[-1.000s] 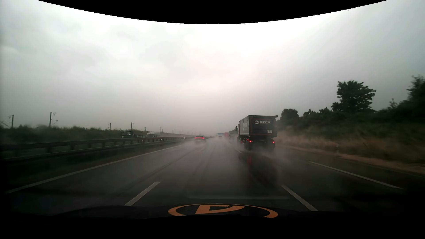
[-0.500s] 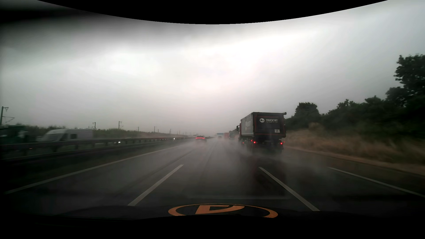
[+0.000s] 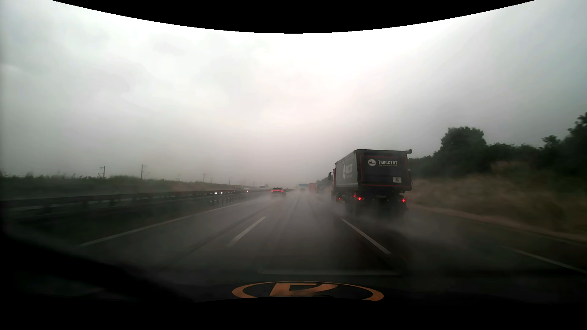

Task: Follow the waypoints while adhering to traffic rules and regulations

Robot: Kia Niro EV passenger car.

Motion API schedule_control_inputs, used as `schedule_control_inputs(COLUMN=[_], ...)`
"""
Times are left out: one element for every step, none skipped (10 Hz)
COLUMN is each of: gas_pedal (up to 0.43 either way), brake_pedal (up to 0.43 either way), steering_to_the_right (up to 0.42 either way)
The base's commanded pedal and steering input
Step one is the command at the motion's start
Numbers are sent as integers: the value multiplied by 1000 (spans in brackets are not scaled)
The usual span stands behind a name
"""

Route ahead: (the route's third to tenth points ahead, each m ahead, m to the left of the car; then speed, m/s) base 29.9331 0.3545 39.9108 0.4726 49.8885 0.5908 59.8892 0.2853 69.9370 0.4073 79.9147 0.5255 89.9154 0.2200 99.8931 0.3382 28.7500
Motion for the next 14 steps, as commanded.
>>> schedule_control_inputs(gas_pedal=[240, 240, 240, 240, 240, 240, 240, 240, 240, 240, 228, 228, 220, 220], brake_pedal=[0, 0, 0, 0, 0, 0, 0, 0, 0, 0, 0, 0, 0, 0], steering_to_the_right=[0, -1, -1, 0, 0, -1, -1, -1, -1, -2, -1, -1, -1, -1])
